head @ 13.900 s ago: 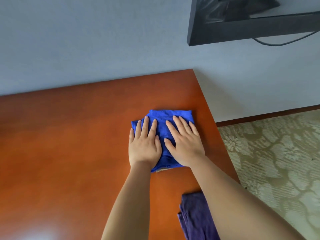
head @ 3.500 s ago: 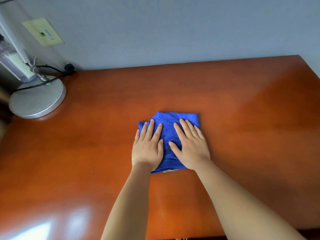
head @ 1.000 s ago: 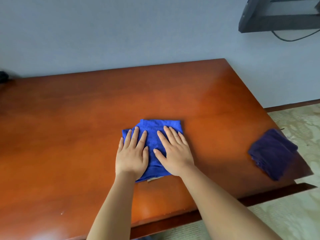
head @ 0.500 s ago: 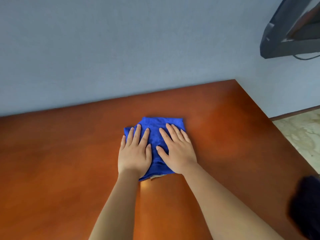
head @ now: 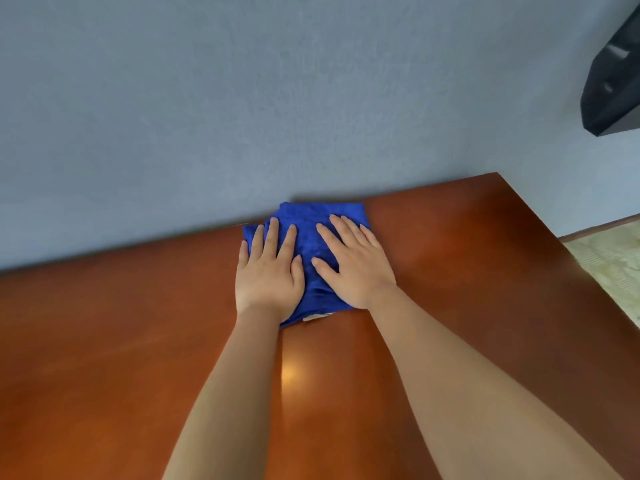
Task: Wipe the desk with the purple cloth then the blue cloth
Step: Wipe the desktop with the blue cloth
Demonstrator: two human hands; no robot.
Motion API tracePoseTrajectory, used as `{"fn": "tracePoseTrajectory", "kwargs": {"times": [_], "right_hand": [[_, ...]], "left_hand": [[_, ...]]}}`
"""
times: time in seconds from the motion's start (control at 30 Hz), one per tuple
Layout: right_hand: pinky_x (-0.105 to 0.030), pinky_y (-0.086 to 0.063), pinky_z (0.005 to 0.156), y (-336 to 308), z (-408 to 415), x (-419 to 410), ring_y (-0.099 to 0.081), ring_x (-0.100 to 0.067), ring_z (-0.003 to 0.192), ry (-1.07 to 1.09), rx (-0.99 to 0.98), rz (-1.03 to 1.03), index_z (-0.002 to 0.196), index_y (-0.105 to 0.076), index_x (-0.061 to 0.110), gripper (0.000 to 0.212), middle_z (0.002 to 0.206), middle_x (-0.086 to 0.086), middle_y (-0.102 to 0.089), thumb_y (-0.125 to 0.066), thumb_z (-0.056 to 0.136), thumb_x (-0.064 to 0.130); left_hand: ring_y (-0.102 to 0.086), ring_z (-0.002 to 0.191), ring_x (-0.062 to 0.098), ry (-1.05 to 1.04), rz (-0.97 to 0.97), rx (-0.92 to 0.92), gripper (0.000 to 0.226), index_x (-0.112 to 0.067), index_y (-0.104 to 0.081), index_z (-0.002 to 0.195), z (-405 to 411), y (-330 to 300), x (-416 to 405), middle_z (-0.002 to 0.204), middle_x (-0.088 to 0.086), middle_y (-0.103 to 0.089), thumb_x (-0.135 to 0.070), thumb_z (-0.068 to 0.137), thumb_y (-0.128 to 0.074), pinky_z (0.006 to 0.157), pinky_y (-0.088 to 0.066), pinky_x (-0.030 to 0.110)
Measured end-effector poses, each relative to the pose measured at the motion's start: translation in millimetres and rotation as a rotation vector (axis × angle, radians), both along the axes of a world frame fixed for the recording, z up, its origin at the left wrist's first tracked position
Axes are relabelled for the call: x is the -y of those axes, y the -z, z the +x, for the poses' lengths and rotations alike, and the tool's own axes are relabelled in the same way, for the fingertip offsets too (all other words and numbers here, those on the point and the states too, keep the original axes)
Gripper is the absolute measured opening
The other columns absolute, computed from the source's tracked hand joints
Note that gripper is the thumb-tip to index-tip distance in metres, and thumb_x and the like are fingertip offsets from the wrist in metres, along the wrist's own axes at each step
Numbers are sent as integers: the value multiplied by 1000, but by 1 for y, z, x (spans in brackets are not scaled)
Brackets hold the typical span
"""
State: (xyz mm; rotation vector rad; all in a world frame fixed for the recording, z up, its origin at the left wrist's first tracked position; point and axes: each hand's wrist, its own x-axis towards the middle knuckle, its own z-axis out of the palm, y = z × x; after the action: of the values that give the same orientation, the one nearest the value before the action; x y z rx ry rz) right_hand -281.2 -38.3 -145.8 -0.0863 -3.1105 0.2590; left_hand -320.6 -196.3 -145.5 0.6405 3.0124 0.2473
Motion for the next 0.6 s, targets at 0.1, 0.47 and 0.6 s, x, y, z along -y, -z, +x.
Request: {"fn": "tracePoseTrajectory", "kwargs": {"times": [0.1,0.47,0.6], "right_hand": [[-34,4,120,2,9,-2,0,-14,148,-3,11,-18,154,-13,26,77,162,1,-6,-5,86,62],[-35,0,121,3,174,-32,-5,-15,148,-122,21,-51,153,-19,26,77,161,0,-11,-5,87,62],[-36,-4,120,7,257,-42,-13,-16,148,-114,19,-54,151,-28,24,71,160,-3,-19,-15,91,60]], "left_hand": [[5,149,22,-9,-18,-13,55,-26,-4,154,11,1,-1,162,2,3,-39,101,-11,121,0,41],[2,149,24,-115,-6,50,76,-25,-10,154,194,2,-27,162,3,-1,-48,84,10,119,-2,42],[-4,149,26,-111,-9,71,70,-24,-18,153,275,1,-35,161,5,-8,-45,90,1,119,-3,42]]}}
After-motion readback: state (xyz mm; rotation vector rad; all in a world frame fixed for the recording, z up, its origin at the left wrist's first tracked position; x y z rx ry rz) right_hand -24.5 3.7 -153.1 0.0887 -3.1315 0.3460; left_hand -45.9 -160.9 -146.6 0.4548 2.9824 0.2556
